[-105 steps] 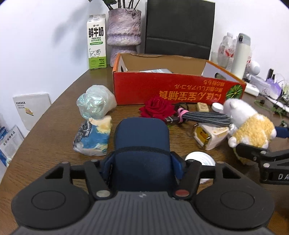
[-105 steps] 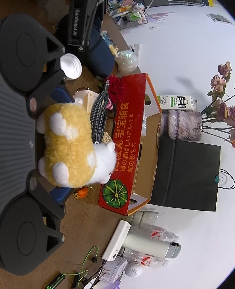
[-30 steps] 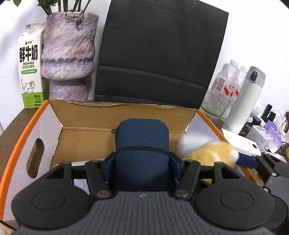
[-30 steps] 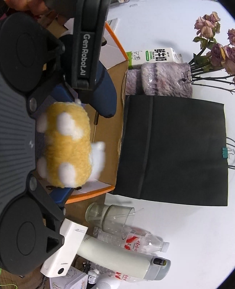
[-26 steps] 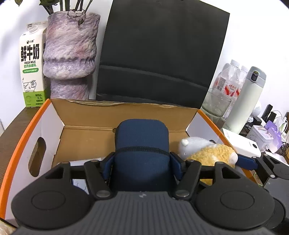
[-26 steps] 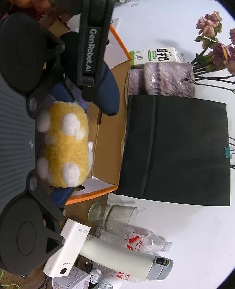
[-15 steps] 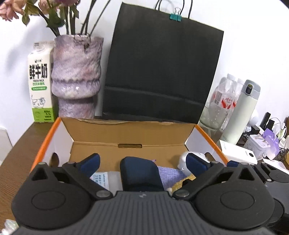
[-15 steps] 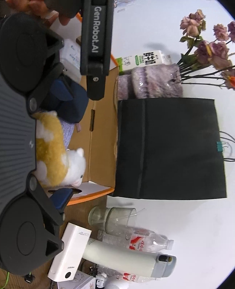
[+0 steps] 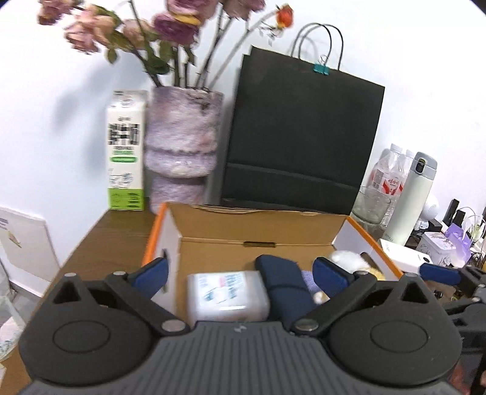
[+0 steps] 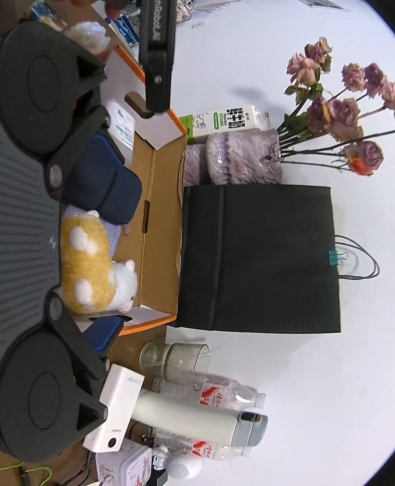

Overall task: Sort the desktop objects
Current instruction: 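Move both open tools back to the desk toward the blue packet and tissue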

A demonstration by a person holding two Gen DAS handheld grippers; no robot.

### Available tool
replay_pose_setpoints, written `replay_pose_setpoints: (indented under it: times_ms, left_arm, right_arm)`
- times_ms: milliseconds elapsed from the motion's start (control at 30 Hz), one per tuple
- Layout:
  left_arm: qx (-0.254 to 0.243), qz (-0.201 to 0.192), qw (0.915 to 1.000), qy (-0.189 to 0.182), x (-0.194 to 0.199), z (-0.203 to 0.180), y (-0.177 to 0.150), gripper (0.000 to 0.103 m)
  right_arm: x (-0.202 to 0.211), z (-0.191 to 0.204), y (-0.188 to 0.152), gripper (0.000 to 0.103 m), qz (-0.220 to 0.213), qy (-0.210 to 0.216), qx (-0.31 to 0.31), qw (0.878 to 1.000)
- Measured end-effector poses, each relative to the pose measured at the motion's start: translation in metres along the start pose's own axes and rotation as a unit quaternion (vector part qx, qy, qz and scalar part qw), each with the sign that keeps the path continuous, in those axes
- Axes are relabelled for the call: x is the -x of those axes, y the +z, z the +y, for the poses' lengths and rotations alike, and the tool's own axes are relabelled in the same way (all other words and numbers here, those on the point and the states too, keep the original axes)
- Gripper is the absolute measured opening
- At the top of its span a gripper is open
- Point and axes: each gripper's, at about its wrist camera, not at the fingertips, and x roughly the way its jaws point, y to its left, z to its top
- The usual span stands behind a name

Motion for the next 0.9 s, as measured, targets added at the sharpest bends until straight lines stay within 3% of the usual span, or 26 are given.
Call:
replay_pose_setpoints:
  times_ms: [467, 900]
  left_arm:
    - [0.010, 0.004, 0.9984, 0.055, 0.073, 0.068, -0.037, 0.103]
    - [0.019, 0.059, 0.9946, 0.083, 0.100, 0.091, -0.090, 0.103]
  right_arm:
    - [0.046, 0.009, -0.041, 0.103, 0.033, -0.014, 0.003, 0.999]
    - [0.082, 0.025, -0.086, 0.102, 0.073, -0.013, 0.010, 0.997]
